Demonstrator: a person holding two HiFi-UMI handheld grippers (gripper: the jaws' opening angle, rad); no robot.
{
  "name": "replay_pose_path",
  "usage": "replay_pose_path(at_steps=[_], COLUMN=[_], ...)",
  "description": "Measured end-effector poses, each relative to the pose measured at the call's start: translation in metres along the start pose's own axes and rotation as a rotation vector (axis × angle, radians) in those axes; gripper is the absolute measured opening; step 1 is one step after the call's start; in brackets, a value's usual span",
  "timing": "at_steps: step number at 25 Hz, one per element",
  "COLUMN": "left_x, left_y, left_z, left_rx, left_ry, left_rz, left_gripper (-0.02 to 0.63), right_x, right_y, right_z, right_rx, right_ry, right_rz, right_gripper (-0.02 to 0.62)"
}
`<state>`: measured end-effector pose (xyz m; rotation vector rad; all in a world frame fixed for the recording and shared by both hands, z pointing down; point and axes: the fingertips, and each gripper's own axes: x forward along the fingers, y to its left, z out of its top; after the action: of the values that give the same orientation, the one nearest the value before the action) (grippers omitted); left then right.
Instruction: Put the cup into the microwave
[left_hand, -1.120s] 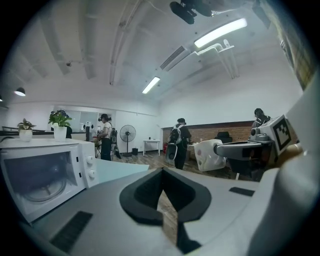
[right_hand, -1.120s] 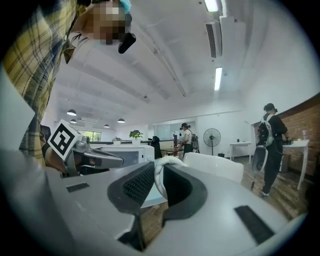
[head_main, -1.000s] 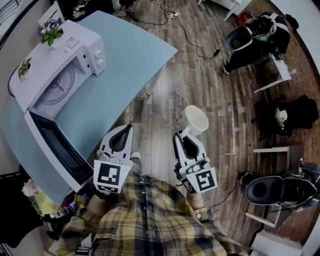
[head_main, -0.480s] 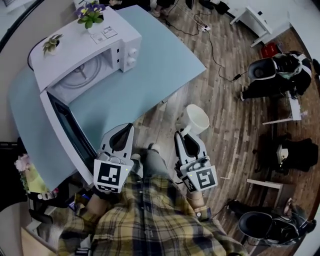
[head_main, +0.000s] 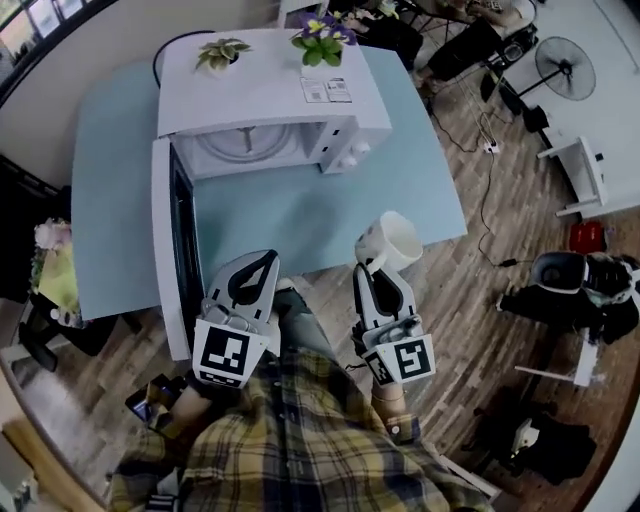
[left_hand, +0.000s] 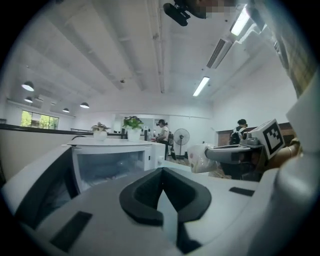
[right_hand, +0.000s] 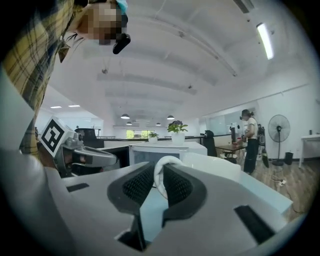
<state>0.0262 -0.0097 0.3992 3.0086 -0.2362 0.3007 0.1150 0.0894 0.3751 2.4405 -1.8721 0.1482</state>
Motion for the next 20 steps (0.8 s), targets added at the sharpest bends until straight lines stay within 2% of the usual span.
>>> replay_pose_path(at_steps=[4,9,15,20], left_x=[-0.008,-0.022,-0.029,-0.029], left_y=[0.035,0.053,0.054,0.054], left_z=[0.007,0.024,0.028,0.03], left_rx=[-0.029,-0.044,-0.059,-0.069], left_ry=[-0.011,-0.019,-0.022,-0.036], left_rz=[0.211,0.389,0.551,0.653], left_gripper=[-0.008,-0.008,-0.008,-0.008], right_x=[0.045,0.075,0.097,0.106], right_y=[0.004,0.015,0.023,0.029], right_z=[0.007,0.021,0.023,0.022], right_rx=[-0.008,-0.013,-0.011,-0.015], right_ry=[-0.002,-0.006,-0.007,-0.016], right_rz=[0.192,0.381,0.568,0.695], right_gripper=[0.061,0.061,0.061,0.061])
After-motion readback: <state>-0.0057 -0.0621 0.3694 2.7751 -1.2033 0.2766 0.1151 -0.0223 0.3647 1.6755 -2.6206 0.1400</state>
